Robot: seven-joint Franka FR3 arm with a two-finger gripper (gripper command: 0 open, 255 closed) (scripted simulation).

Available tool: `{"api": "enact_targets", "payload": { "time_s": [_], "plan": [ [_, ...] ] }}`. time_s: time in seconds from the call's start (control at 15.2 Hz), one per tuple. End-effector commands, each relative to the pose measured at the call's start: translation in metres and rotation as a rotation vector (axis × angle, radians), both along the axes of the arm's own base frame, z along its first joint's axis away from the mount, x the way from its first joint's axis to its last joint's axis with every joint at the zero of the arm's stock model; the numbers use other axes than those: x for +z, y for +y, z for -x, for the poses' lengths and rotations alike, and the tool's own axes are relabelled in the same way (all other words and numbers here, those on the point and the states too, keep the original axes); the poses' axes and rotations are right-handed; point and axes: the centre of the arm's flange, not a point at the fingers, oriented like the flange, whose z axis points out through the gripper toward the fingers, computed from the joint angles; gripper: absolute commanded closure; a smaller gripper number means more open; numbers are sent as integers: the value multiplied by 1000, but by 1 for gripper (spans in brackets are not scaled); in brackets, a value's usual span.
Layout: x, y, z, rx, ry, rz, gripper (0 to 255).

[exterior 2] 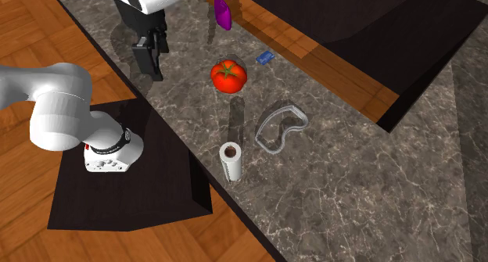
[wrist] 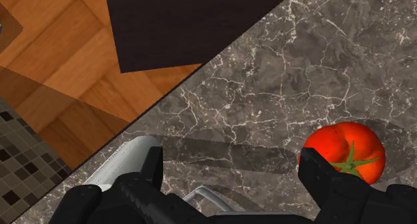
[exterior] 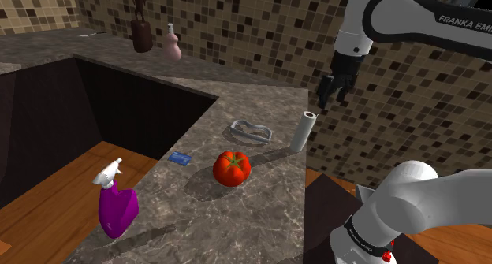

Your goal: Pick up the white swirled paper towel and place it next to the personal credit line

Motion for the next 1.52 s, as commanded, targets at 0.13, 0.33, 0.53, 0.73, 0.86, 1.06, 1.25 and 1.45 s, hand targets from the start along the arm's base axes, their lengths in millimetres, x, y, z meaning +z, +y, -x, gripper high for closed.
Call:
{"api": "enact_targets", "payload": {
  "time_s": [0.13, 0.33, 0.53, 0.73, 0.86, 1.06, 1.25, 1.45],
  "plan": [
    [-14, -19, -11, 17, -5, -5, 0],
    [-35, -48, -29, 43, -13, -12, 0],
    [-56, -75, -48, 68, -21, -20, 0],
    [-77, -102, -68, 94, -29, -27, 0],
    [-91, -120, -81, 111, -34, -32, 0],
    [-112, -146, -102, 137, -42, -40, 0],
    [-133, -171, -124, 162, -50, -47, 0],
    [-150, -185, -136, 176, -54, -51, 0]
  ]
}}
